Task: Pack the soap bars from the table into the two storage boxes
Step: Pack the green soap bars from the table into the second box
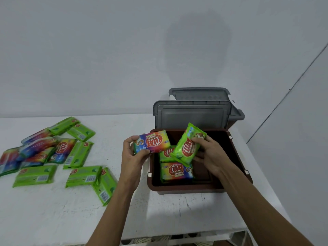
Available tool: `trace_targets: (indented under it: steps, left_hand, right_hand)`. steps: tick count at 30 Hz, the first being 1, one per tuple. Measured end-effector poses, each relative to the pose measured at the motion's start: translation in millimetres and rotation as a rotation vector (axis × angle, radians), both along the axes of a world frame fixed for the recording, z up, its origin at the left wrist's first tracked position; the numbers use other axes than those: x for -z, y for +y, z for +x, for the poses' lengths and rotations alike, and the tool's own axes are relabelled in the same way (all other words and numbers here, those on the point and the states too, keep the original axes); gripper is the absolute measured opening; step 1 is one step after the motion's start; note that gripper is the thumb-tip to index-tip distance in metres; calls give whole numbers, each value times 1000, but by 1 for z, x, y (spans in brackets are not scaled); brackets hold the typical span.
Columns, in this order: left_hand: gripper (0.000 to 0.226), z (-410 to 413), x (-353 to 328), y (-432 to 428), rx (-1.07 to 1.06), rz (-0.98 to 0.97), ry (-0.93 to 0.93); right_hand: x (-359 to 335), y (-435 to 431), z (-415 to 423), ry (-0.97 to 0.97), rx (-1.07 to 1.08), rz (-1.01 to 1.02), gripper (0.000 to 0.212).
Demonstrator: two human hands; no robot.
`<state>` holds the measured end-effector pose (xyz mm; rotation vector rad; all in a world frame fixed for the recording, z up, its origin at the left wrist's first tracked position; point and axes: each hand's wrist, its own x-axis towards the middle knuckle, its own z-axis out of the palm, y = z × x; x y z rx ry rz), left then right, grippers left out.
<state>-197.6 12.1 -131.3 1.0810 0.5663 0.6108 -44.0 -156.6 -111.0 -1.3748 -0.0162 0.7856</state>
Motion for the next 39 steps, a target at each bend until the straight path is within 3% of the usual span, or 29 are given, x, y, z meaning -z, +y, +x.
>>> trace_targets:
  steps: [3, 6, 11, 13, 16, 18, 31, 33, 35, 39]
  left_hand:
    - [45, 0, 0, 0, 0, 5, 10]
    - [45, 0, 0, -1, 2, 8, 6]
    - [45, 0, 0, -2, 3, 9, 9]
    - [45, 1, 1, -1, 6, 7, 13]
    - [45, 1, 3, -1, 4, 9, 15]
    - [45, 2, 3, 0, 3, 10, 14]
    - [47, 2, 5, 1, 14, 34, 27]
    - [47, 2, 5, 1, 18, 52, 41]
    - [46, 1, 3, 1, 26, 75, 48]
    - [46, -1, -3, 4, 96, 160, 41]
  right_hand:
    - [7, 4, 0, 8, 86, -87, 17]
    - [14, 9, 1, 80, 143, -51, 33]
    - [21, 24, -1, 101, 72, -46, 48]
    - [25, 28, -4, -13, 18, -156, 46]
    - [29, 28, -5, -433, -92, -485, 40]
    - [33, 26, -4, -611, -124, -593, 38]
    - [31, 24, -4, -945, -229, -906, 26]
    - [27, 24, -2, -1053, -141, -837, 19]
    - [15, 28, -3, -1066, -110, -621, 10]
    - [-17, 36, -9, -707, -225, -204, 15]
